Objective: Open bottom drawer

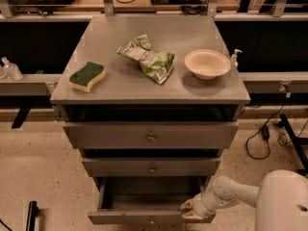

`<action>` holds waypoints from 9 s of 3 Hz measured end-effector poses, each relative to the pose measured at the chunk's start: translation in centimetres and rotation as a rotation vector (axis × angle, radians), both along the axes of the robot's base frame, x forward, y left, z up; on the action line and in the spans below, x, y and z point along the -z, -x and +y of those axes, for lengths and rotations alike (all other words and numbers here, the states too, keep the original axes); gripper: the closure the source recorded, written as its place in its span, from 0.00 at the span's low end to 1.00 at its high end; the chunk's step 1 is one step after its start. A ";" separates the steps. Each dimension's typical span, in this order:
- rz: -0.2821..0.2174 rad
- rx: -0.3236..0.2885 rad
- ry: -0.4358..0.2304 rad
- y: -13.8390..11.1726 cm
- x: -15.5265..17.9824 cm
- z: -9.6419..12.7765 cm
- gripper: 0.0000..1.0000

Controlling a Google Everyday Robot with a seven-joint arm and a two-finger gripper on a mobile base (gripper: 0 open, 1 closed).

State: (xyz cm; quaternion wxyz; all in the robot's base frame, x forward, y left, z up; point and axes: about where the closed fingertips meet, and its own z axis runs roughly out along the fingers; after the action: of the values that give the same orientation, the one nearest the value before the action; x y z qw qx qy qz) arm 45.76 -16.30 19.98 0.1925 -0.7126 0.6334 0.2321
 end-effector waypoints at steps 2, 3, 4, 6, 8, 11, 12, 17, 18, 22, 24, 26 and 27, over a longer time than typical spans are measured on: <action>0.006 -0.003 -0.004 0.3 0.2 0.3 0.37; 0.010 -0.005 -0.006 0.5 0.4 0.5 0.14; 0.013 -0.007 -0.007 0.6 0.5 0.6 0.00; -0.037 0.028 -0.032 1.0 -0.8 -0.1 0.00; -0.227 0.164 -0.027 -0.7 -6.6 -2.2 0.25; -0.207 0.201 -0.056 -5.6 -6.3 -0.8 1.00; -0.214 0.209 -0.049 -6.2 -5.0 -0.3 1.00; -0.167 0.144 -0.024 -8.4 3.6 2.1 1.00; -0.124 0.106 -0.028 -6.2 4.6 2.1 1.00; -0.112 0.033 -0.071 -3.1 3.3 1.8 1.00; -0.251 0.021 -0.284 -3.1 0.4 6.1 1.00; -0.326 0.069 -0.360 -3.3 -2.3 7.0 1.00; -0.326 0.145 -0.343 -4.2 -3.0 6.0 1.00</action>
Offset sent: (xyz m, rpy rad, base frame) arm -0.0014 0.0014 -0.0011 0.0017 0.0029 0.0015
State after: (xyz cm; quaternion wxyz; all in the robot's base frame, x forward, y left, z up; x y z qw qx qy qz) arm 49.92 -10.30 23.02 0.4266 -0.6501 0.5949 0.2036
